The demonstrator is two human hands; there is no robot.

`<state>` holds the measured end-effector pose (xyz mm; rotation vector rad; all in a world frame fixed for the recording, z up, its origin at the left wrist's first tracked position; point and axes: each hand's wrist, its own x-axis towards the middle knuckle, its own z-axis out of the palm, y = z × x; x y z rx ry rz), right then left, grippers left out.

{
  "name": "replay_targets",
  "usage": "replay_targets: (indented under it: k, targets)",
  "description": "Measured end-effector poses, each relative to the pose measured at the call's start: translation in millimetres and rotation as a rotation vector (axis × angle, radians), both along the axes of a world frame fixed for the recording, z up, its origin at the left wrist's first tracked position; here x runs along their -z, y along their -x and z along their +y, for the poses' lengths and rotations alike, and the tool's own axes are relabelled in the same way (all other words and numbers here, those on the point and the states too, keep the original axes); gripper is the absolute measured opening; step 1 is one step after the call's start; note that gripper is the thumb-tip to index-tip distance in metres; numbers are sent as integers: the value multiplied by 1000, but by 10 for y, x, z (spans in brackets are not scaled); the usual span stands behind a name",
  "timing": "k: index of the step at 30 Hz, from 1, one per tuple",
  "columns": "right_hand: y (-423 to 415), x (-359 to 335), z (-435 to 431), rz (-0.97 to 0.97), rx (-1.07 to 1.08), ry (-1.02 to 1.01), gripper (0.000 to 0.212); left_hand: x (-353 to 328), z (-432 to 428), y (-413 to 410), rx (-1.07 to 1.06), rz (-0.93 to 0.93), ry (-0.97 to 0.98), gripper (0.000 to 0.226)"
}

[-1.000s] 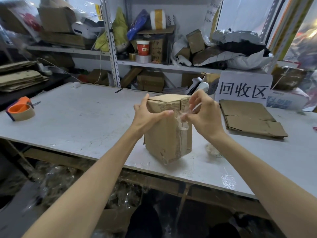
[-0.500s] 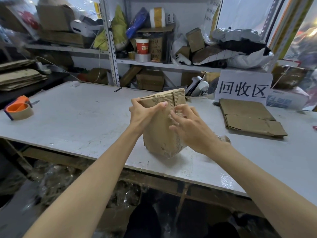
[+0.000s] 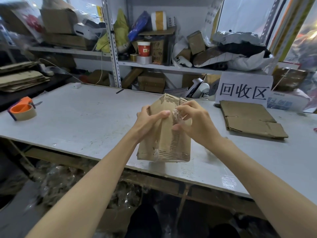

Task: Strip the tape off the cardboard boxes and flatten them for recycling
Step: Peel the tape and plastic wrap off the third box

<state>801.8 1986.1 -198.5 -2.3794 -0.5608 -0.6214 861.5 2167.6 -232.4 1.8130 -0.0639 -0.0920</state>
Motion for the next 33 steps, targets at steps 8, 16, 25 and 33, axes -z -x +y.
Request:
replay_targets:
  k: [8, 16, 25, 33]
  targets:
    - [8, -91, 7, 190, -4, 67, 30, 6, 50, 60, -74, -50, 108, 121]
    - [-41, -181, -36, 146, 170, -201, 48, 13, 99, 94, 67, -69, 106, 112]
    - [9, 42, 25, -26, 115, -3, 25, -44, 116, 107, 192, 155, -175, 127]
    - [3, -31, -49, 341, -109, 14, 27, 12, 118, 119, 71, 59, 49, 104]
